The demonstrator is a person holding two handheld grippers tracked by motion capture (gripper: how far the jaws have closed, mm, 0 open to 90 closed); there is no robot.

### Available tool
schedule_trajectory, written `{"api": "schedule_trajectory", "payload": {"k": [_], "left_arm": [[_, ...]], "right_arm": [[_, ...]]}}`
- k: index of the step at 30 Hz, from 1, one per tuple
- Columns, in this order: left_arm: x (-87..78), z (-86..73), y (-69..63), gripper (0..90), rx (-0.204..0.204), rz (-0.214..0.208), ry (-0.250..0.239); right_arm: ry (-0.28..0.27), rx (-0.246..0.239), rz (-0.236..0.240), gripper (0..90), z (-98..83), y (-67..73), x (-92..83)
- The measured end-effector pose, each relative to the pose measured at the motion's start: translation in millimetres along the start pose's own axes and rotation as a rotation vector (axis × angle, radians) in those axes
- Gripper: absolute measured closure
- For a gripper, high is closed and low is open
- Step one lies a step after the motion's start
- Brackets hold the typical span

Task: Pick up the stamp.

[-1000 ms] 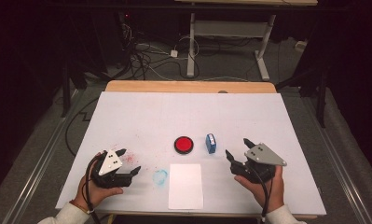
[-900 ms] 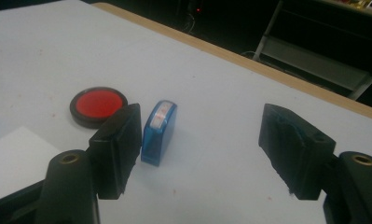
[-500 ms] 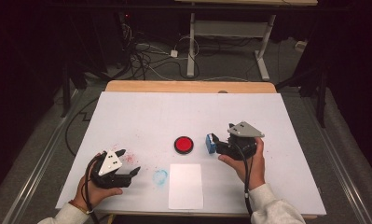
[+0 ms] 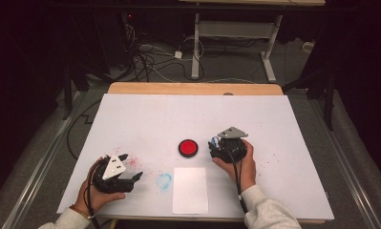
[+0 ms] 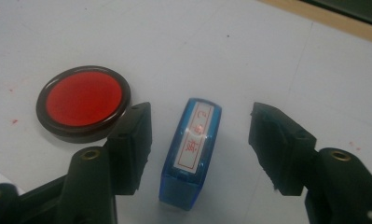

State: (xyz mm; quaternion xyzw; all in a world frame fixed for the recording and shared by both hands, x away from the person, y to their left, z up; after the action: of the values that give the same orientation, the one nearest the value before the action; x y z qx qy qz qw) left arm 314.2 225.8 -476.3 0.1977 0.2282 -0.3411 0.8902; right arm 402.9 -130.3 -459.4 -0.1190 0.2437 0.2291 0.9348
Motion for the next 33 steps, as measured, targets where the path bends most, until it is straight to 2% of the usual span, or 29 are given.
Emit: {"api": "schedule_trajectory", "payload": {"k": [2,3,5,8,12,14,17,25,32,33], "left_arm": [[0.7,0.0,-0.4,20.0,0.004,-0.008,0.005],[1.1,0.1,-0.8,20.0,0.004,-0.01,0.003],[1.6,0.2,-1.0,20.0,0.007,-0.012,0.005],[2.2,0.5,-0.6,20.0,0.017,-0.015,0.002],[4.1,0.4,-2.1,20.0,0.006,-0.031,0.016],[4.7,1.0,-3.0,20.0,0.006,-0.038,0.016],[5.2,0.9,-3.6,20.0,0.008,-0.043,0.018],[5.0,0.6,-3.6,20.0,0.007,-0.049,0.018],[5.7,2.1,-3.4,20.0,0.017,-0.035,0.022],[5.9,2.9,-3.5,20.0,0.016,-0.033,0.017]], "right_arm": [[0.015,0.012,0.008,46.7,-3.3,1.1,3.2],[0.015,0.012,0.008,46.7,-3.3,1.1,3.2],[0.021,0.014,-0.004,50.9,-6.0,1.5,6.2],[0.013,0.046,-0.006,55.2,-8.0,-1.1,8.1],[0.027,0.061,0.006,58.0,-10.4,-1.0,11.3],[0.018,0.067,0.002,68.2,-11.3,-1.5,12.9],[0.011,0.074,0.004,69.3,-11.8,-3.9,13.4],[-0.004,0.057,0.018,70.0,-10.6,-6.4,10.2],[-0.064,0.044,0.05,70.0,-2.2,-12.7,-7.6],[-0.093,0.045,0.062,70.0,1.3,-14.4,-14.4]]}}
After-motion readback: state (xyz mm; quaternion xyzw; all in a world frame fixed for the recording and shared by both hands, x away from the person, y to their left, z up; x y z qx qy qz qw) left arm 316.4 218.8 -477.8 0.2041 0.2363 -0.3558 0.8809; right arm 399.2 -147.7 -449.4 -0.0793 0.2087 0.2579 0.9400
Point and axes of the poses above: each handheld gripper's, and its own axes: x roughly forward along the jaws, z roughly out of its top, y roughly to its left, the point moved 2 cm from there along x, roughly forward along the jaws, and after that the axes turned 7 degrees about -y, right-handed, at the moved point
